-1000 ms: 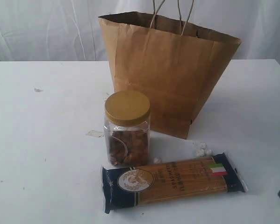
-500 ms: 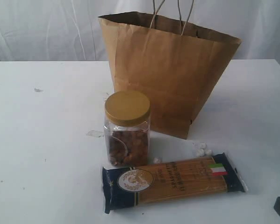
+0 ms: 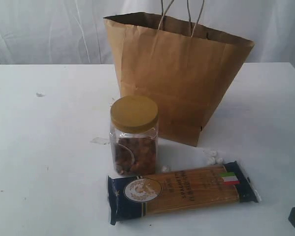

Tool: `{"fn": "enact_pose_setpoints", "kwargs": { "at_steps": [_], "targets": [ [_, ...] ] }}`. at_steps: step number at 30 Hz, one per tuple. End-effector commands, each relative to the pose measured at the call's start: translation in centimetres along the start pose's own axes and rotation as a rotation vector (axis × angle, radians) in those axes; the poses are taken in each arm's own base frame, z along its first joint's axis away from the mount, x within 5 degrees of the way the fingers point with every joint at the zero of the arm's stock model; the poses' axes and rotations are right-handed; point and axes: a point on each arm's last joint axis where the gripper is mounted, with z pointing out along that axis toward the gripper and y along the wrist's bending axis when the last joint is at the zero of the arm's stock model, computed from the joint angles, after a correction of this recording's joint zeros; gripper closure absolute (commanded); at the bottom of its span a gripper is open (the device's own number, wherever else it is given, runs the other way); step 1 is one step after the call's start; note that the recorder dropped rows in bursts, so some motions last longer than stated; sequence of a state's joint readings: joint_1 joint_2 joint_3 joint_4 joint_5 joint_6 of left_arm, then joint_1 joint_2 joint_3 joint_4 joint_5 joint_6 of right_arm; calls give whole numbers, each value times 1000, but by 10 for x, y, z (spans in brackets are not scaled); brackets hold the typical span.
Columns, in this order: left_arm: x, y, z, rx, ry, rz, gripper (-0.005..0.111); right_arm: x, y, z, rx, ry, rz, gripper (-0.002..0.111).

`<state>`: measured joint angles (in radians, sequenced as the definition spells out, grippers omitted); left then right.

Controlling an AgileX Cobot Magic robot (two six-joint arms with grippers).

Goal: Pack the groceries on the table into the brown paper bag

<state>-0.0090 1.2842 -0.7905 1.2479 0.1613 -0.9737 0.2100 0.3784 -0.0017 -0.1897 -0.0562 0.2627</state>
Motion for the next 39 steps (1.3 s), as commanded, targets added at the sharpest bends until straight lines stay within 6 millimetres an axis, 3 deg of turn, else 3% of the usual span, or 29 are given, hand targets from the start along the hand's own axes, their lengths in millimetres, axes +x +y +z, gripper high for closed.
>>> {"fn": "enact_pose_setpoints", "kwargs": {
  "at_steps": [1,3,9,15,19,21,23,26,27,28,29,30,32,39],
  "targets": [
    [9,1,4,-30,104,23,107,0,0,-1,0,-6,2,108],
    [6,-3,1,21,123,22,107,0,0,-1,0,-6,2,108],
    [-15,-38,-14,337,258,336,107,0,0,-1,1,-4,2,108],
    [-50,-56,-25,610,358,207,107,0,0,-1,1,-4,2,108],
    [-48,-79,-42,1005,272,453,107,0,0,-1,1,-4,2,108],
    [-41,-96,-54,1276,75,618,107,0,0,-1,1,-4,2,108],
    [-35,-106,-58,1379,-81,670,105,0,0,-1,1,-2,2,108],
    [-18,-114,-55,1416,-121,707,76,0,0,-1,1,-2,2,108],
    [-8,-119,-52,1422,-145,699,53,0,0,-1,1,-2,2,108],
    [-4,-123,-50,1420,-165,672,39,0,0,-1,1,-2,2,108],
    [2,-130,-44,1386,-231,616,14,0,0,-1,1,-2,2,108],
    [4,-133,-42,1364,-276,591,1,0,0,-1,1,-2,2,108],
    [7,-137,-39,1316,-359,532,2,0,0,-1,1,-2,2,108],
    [7,-138,-39,1316,-405,563,2,0,0,-1,1,-2,2,108]
  ]
}}
